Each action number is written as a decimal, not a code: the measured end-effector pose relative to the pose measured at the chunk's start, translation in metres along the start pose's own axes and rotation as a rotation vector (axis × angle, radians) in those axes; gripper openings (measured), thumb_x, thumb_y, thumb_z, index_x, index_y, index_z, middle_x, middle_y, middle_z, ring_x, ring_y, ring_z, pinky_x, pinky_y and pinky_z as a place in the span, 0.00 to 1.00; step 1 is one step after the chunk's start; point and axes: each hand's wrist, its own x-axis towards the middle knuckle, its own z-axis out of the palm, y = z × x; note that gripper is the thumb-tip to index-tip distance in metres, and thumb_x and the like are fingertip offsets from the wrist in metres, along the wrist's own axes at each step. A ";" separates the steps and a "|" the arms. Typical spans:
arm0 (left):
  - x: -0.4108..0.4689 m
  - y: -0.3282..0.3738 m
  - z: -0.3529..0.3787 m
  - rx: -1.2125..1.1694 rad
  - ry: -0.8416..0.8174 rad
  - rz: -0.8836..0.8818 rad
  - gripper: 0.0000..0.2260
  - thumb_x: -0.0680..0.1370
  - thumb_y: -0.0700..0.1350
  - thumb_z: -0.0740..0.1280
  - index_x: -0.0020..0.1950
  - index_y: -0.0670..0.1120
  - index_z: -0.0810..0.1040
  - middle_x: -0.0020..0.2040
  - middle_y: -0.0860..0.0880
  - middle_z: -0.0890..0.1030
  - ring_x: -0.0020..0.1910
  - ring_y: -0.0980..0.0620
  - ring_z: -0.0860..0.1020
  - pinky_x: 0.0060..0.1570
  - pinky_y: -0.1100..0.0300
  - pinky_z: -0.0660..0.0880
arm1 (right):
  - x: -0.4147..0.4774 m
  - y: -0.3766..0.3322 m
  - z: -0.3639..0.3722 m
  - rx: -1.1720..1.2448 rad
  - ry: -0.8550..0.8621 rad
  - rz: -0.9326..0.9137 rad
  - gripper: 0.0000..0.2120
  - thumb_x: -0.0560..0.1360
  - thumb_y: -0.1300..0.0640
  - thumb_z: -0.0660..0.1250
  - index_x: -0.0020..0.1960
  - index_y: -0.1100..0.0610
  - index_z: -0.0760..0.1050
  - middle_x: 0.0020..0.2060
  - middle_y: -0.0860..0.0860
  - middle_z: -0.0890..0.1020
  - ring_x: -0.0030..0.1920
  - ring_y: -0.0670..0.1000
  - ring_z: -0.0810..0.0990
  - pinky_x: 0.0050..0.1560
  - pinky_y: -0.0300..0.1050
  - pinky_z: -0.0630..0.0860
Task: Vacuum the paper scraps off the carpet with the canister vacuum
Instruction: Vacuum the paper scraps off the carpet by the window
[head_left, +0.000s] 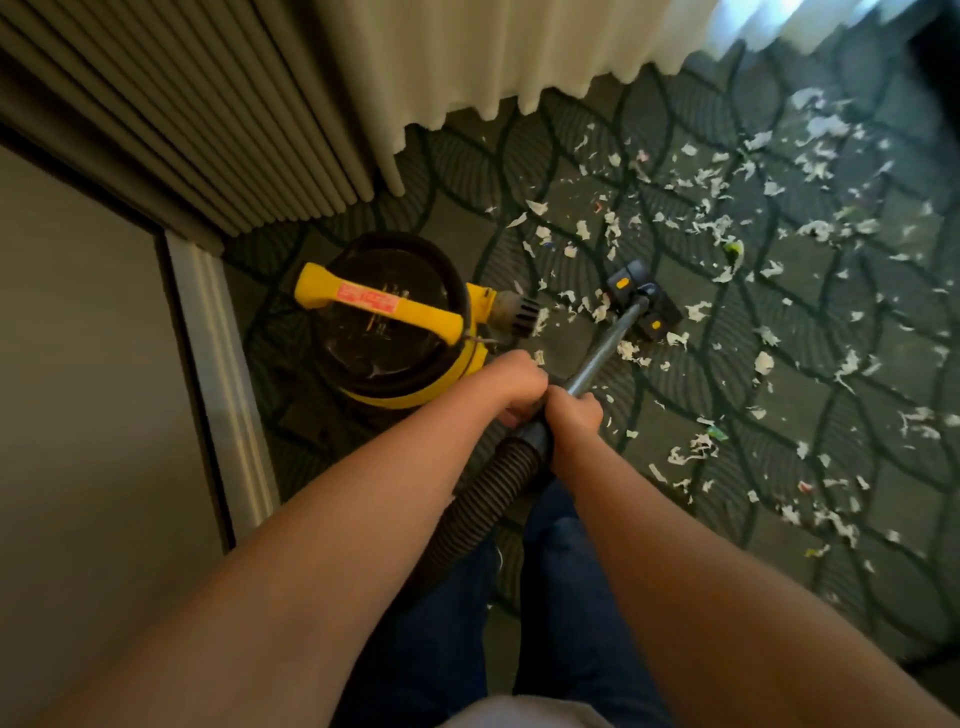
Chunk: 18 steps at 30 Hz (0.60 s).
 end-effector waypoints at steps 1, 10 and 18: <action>-0.005 0.006 0.009 0.008 -0.044 -0.044 0.14 0.82 0.42 0.57 0.59 0.36 0.77 0.54 0.36 0.81 0.51 0.39 0.82 0.48 0.49 0.80 | -0.002 -0.001 -0.013 0.009 -0.018 -0.003 0.13 0.75 0.64 0.66 0.59 0.62 0.71 0.44 0.57 0.79 0.38 0.52 0.78 0.35 0.43 0.76; -0.031 0.081 0.079 -0.044 -0.086 -0.107 0.13 0.82 0.44 0.58 0.43 0.39 0.75 0.41 0.41 0.79 0.40 0.44 0.80 0.45 0.50 0.80 | 0.005 -0.028 -0.120 0.104 -0.072 -0.064 0.16 0.76 0.64 0.64 0.63 0.63 0.70 0.44 0.57 0.79 0.40 0.52 0.80 0.33 0.43 0.76; -0.012 0.162 0.162 -0.266 -0.010 -0.062 0.12 0.83 0.44 0.56 0.44 0.41 0.72 0.33 0.46 0.70 0.28 0.50 0.69 0.25 0.59 0.69 | 0.070 -0.059 -0.214 0.116 -0.062 -0.155 0.17 0.74 0.63 0.66 0.62 0.62 0.71 0.49 0.60 0.81 0.46 0.57 0.82 0.47 0.51 0.82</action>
